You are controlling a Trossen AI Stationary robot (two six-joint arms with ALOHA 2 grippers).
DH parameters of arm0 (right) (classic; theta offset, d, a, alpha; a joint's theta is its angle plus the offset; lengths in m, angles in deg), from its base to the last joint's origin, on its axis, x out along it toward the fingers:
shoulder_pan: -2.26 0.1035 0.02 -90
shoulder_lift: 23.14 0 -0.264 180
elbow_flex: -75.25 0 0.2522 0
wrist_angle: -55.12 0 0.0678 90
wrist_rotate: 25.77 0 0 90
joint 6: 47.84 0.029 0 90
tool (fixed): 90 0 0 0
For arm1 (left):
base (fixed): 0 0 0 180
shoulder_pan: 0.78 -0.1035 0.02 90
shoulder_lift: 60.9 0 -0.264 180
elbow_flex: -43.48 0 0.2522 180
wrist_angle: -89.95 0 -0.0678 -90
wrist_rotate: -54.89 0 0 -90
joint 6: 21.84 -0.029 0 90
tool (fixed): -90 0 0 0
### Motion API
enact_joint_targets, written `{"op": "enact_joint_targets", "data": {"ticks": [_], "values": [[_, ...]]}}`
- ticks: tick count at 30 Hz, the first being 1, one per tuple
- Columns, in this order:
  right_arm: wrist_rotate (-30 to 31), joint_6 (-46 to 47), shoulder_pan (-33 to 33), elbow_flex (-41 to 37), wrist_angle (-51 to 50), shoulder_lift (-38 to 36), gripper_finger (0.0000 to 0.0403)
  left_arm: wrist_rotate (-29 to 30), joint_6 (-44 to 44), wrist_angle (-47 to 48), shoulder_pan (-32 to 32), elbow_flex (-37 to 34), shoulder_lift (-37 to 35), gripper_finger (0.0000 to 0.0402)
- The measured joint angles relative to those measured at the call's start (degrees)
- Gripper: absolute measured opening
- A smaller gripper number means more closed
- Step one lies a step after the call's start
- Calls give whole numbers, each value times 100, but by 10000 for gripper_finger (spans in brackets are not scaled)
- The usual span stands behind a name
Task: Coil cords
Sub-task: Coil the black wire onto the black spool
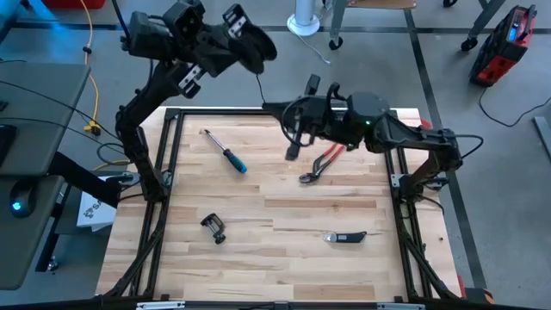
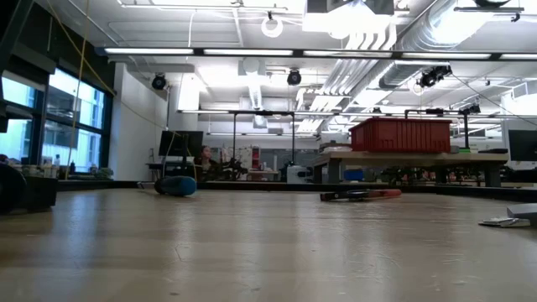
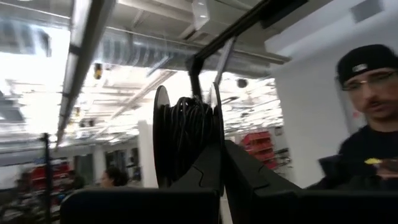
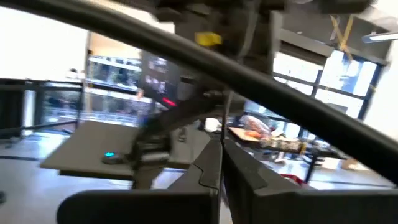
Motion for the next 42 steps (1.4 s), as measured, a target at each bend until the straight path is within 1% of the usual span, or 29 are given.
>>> {"op": "enact_joint_targets", "data": {"ticks": [4, 9, 11, 16, 18, 21, 25, 29, 34, 39, 42], "values": [[44, 15, 232, 2, -203, -171, 1, 70, -86, 493, -275, -2, -98, 0], [519, -22, 447, 1, -551, -414, 1, 109, -86, 1573, -546, -2, -276, 0], [607, -24, 495, 0, -645, -506, 1, 103, -87, 2158, -600, -2, -369, 0], [640, 1, 582, 0, -743, -748, 0, 112, -155, 4113, -628, 2, -614, 0], [645, 3, 606, 0, -742, -823, 0, 207, -325, 4792, -627, 1, -696, 0], [644, 0, 606, 0, -747, -903, 0, 493, -580, 5457, -599, 0, -805, 0], [649, -120, 606, 0, -765, -965, 0, 642, -502, 5885, -562, 2, -869, 0], [705, -245, 579, -4, -773, -1012, 0, 632, -106, 6322, -401, 2, -865, 0], [726, -298, 460, -4, -805, -1043, 0, 336, 254, 6566, -17, 2, -807, 0], [331, -276, 336, -4, -803, -1035, 0, 291, 563, 6551, 368, 2, -614, 0], [87, -246, 246, -4, -818, -1028, 0, 102, 820, 6473, 529, 2, -454, 0]]}}
